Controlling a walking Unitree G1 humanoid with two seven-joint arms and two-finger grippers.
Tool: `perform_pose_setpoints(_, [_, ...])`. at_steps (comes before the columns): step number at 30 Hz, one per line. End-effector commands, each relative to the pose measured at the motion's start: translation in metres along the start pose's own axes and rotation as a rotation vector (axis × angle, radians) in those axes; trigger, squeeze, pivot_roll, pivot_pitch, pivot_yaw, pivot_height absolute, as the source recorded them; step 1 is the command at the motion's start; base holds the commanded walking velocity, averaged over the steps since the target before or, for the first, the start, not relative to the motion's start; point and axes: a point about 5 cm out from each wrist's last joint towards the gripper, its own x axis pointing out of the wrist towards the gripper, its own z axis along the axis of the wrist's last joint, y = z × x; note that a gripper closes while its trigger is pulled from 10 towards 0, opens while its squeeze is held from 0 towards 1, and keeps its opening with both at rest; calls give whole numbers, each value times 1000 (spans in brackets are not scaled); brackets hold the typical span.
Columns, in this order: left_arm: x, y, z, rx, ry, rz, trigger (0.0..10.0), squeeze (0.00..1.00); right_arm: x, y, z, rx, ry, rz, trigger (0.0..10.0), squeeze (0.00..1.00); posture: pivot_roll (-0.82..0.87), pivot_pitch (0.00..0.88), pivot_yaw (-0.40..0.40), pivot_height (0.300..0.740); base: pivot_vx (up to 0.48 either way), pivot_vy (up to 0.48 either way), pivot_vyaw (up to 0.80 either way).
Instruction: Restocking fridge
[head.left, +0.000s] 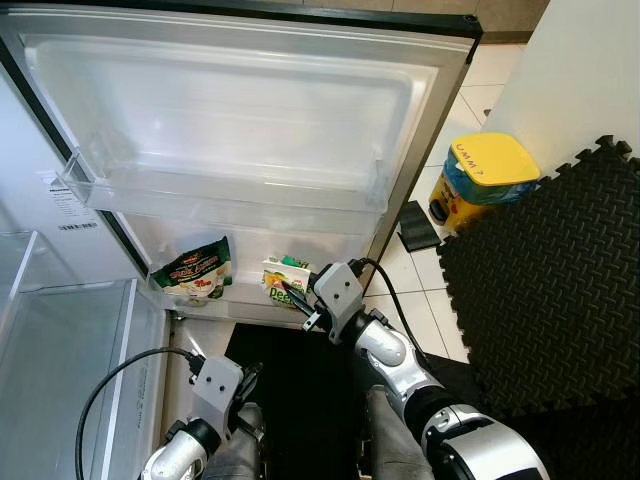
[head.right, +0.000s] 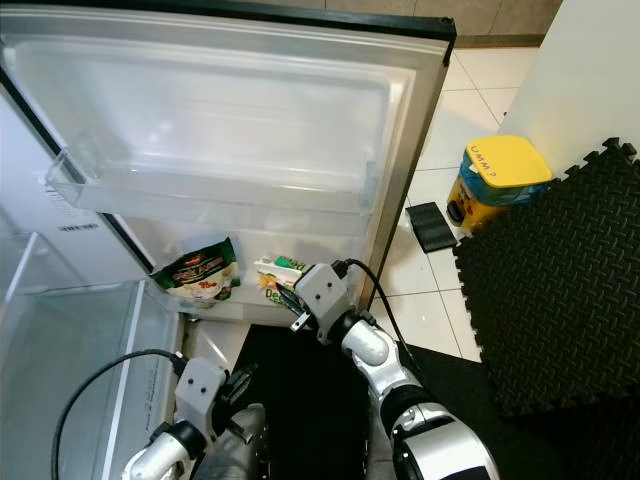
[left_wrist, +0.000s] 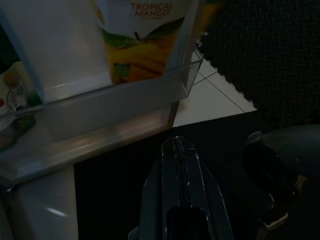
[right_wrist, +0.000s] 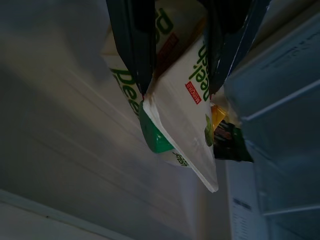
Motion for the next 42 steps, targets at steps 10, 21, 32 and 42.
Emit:
perform_pose_setpoints(10, [-9, -3, -3, 11, 42, -35, 10000, 0, -23, -5, -28, -105, 170, -65, 10000, 0, 44, 311, -31, 631, 0, 0, 0])
perform_pose_setpoints(21, [-10, -1, -1, 13, 37, -34, 10000, 0, -15, -12, -17, -155, 113, -110, 10000, 0, 42, 323, -37, 631, 0, 0, 0])
perform_pose_setpoints(32, [-4, -1, 10, 14, -3, -39, 10000, 0, -7, -22, -5, -204, 54, -145, 10000, 0, 42, 309, -42, 631, 0, 0, 0])
perform_pose_setpoints(42, [-2, 0, 14, 16, -12, -46, 10000, 0, -4, -31, 1, -229, 42, -161, 10000, 0, 49, 311, -42, 631, 0, 0, 0])
